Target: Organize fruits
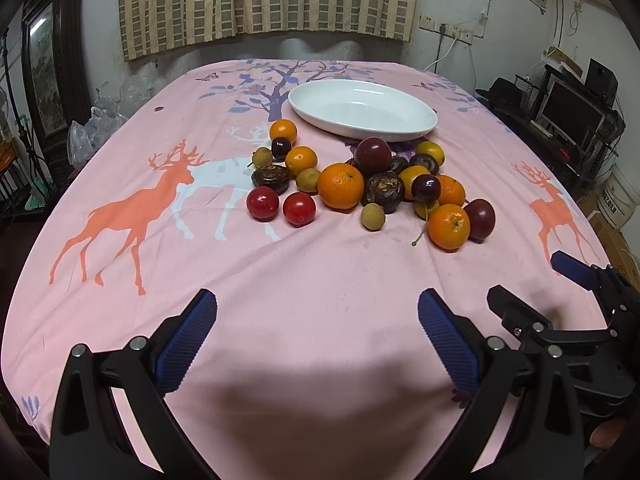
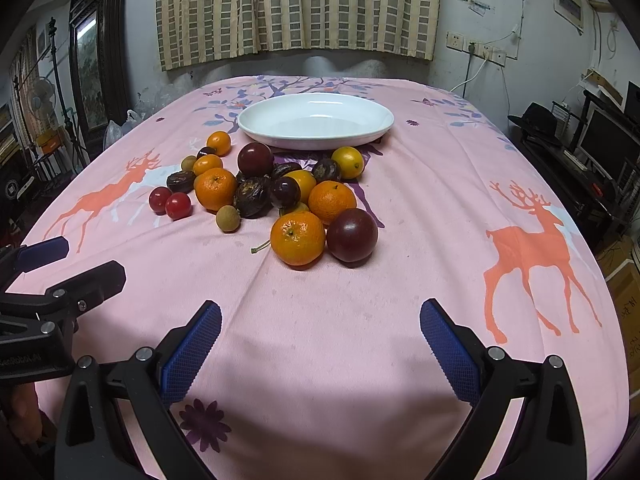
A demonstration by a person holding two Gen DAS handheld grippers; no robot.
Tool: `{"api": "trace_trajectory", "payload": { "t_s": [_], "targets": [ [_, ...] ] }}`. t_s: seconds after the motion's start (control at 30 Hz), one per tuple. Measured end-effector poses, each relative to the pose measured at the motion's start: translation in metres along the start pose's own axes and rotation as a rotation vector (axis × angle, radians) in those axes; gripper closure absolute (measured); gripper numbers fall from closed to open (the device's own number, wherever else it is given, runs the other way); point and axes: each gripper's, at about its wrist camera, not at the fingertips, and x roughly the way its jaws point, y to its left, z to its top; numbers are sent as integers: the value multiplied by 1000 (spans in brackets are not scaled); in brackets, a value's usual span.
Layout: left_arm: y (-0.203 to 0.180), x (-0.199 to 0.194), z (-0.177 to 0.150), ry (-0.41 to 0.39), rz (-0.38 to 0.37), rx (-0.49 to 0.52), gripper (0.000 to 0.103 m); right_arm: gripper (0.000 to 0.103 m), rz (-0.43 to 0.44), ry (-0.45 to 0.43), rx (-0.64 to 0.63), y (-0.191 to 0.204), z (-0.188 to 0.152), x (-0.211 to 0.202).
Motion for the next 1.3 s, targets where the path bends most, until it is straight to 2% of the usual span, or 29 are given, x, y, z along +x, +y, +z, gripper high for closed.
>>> {"api": "trace_trajectory", "payload": {
  "t_s": [1.0,1.3],
  "targets": [
    [3,1,-4,6,-2,-2,4,3,23,19,0,5,-7,2],
    [17,10,-2,11,-2,-3,4,3,115,78,-1,4,-1,15]
  ]
}}
